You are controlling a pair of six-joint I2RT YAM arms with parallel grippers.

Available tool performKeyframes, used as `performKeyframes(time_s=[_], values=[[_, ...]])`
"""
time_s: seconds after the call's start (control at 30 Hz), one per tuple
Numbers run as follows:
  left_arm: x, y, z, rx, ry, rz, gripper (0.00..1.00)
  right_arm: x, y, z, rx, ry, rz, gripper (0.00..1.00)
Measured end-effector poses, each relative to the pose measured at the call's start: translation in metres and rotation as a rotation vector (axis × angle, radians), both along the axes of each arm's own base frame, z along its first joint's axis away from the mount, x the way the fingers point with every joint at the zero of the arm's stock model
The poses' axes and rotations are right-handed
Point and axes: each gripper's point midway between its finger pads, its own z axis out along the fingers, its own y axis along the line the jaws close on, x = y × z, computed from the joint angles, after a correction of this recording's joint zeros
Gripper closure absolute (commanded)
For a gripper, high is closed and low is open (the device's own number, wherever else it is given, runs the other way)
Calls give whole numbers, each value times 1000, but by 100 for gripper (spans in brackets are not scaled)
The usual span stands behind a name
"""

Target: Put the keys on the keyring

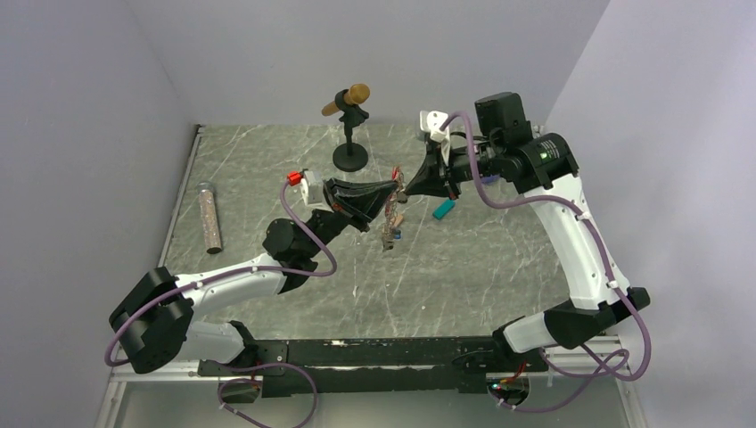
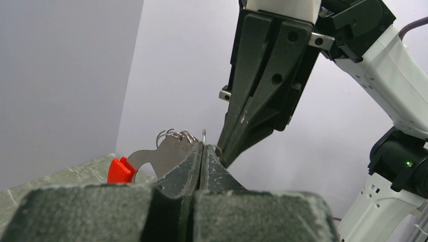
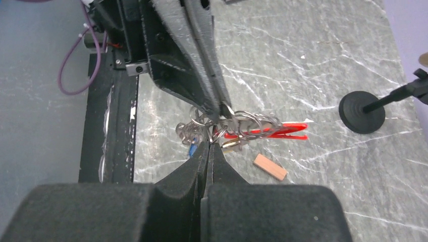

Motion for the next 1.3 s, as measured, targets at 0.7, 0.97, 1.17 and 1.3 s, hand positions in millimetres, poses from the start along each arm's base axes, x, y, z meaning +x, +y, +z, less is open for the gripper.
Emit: performKeyframes(time_s=[0.7, 0.97, 1.17, 1.3], values=[[-1, -10, -15, 30, 43, -67, 100, -14, -1, -14, -71, -49, 26, 74], [-3, -2, -14, 34, 34, -85, 100, -22, -19, -3, -47, -76, 8, 69], [-9, 12, -21, 70, -7, -170, 100, -27, -34, 3, -21, -87, -22, 67], [-13, 30, -25, 111, -75, -249, 100, -31, -42, 0, -4, -69, -36, 64]])
